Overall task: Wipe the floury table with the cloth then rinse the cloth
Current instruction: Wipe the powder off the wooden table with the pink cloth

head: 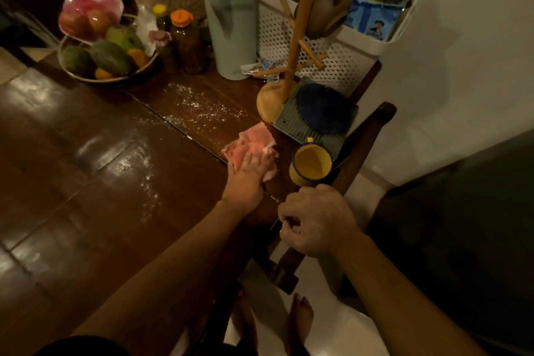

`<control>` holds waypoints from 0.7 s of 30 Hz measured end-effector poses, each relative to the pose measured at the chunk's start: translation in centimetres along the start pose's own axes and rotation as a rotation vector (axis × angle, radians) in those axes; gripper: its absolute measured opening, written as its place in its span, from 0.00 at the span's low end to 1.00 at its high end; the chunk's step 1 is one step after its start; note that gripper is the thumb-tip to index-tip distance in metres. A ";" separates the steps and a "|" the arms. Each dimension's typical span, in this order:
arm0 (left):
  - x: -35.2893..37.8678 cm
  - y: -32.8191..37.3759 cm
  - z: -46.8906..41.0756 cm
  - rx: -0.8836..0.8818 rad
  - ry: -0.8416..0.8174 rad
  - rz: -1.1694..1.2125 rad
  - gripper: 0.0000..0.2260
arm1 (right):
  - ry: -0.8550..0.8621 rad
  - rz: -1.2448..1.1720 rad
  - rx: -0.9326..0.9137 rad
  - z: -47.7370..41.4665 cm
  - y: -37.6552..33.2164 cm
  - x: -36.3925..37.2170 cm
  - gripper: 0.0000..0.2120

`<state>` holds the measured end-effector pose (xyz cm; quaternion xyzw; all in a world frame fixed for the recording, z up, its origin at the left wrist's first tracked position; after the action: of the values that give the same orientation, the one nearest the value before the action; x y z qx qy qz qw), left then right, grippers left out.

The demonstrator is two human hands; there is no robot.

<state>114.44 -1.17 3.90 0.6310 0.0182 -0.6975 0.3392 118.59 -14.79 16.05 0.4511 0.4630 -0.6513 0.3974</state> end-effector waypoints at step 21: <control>0.9 -1.0 4.9 0.004 -0.051 -0.105 0.29 | -0.022 -0.003 0.077 0.3 -0.2 0.2 0.12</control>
<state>109.76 -3.04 3.64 0.6120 0.0413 -0.7301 0.3013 118.32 -15.06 15.99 0.4581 0.4337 -0.6743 0.3839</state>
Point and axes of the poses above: each hand's wrist, its own z-axis away from the middle knuckle, its own x-axis out of the palm, y = z × x, the point moved 7 cm from there along -z, towards the middle knuckle, and after that the axes turned 6 degrees about x, right-handed, at the moved point
